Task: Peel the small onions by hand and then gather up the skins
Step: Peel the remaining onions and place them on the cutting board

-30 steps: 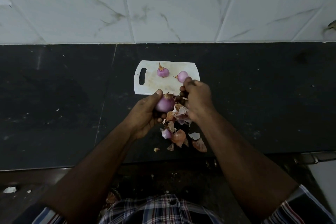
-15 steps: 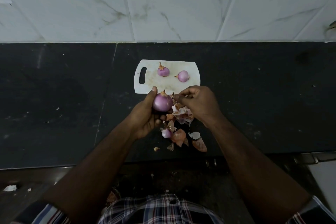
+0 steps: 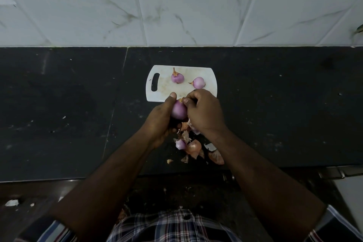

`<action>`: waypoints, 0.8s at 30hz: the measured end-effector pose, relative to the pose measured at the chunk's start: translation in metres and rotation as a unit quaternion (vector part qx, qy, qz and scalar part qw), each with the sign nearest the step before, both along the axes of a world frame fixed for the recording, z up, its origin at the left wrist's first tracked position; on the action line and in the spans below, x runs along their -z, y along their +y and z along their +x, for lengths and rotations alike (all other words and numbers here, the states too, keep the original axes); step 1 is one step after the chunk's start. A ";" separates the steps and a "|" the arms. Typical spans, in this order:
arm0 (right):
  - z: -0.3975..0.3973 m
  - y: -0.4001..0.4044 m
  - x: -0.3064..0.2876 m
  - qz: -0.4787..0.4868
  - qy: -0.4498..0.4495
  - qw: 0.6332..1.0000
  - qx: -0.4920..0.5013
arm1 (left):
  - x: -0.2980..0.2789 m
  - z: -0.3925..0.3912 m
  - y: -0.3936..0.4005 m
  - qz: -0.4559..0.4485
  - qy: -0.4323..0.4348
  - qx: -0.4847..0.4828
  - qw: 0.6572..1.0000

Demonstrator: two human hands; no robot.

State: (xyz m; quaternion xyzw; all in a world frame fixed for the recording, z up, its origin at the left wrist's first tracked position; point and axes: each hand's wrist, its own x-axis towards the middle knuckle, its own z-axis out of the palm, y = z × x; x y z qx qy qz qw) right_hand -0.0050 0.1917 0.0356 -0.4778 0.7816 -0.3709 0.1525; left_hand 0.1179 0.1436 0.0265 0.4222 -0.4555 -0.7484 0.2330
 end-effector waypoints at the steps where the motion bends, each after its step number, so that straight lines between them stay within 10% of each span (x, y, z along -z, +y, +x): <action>1: 0.004 0.000 0.003 0.000 0.020 1.000 0.000 | 0.000 -0.001 0.000 0.000 0.001 -0.004 1.000; 16: -0.012 0.005 0.005 -0.042 -0.173 0.982 -0.062 | 0.002 0.000 -0.004 -0.011 -0.027 0.012 1.000; 24: -0.023 0.004 -0.002 -0.082 -0.497 0.856 0.116 | 0.001 0.011 -0.010 -0.161 -0.032 0.032 0.986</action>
